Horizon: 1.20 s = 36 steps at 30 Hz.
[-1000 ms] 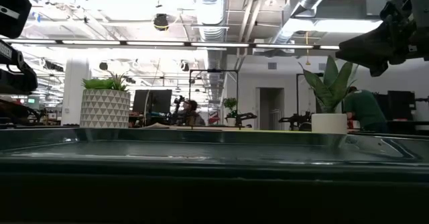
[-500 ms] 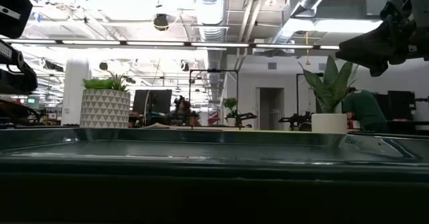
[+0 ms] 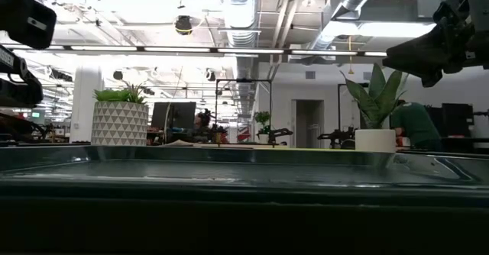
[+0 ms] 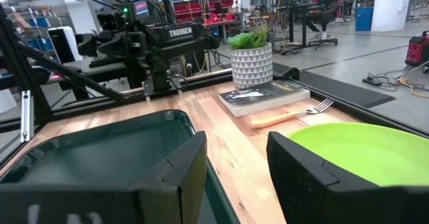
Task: Pick and place plate/cup/fork/spoon on tray
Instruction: Put the green glass onto the black tray
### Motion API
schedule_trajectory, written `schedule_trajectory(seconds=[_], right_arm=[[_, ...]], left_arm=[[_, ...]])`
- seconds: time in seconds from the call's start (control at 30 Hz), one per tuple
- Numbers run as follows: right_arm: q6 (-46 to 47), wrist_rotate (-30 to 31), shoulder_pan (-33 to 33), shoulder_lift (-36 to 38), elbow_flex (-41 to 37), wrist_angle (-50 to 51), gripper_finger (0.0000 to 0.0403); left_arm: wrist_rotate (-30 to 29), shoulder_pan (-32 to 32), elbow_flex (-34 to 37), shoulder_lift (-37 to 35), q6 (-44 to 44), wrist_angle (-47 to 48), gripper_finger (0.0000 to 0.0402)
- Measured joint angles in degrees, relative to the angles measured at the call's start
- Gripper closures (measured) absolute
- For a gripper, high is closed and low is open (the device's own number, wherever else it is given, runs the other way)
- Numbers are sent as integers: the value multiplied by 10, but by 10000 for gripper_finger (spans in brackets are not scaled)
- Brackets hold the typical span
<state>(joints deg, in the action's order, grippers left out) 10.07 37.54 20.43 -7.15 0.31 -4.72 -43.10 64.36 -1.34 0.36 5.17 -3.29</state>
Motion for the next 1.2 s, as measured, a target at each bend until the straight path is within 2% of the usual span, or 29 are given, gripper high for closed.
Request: schedule_trajectory(seconds=[0.17,0.23,0.43,0.67,0.93,1.2], right_arm=[[0,0,0,0,0,0,221],[0,0,0,0,0,0,221],[0,0,0,0,0,0,221],[0,0,0,0,0,0,221],[0,0,0,0,0,0,221],[0,0,0,0,0,0,221]], left_arm=[[-84,0,0,0,15,-6,173],[-140,-1,0,0,16,-18,173],[-230,-10,0,0,93,2,173],[-242,-24,0,0,187,13,173],[-252,-37,0,0,211,13,173],[-313,-59,0,0,215,13,173]])
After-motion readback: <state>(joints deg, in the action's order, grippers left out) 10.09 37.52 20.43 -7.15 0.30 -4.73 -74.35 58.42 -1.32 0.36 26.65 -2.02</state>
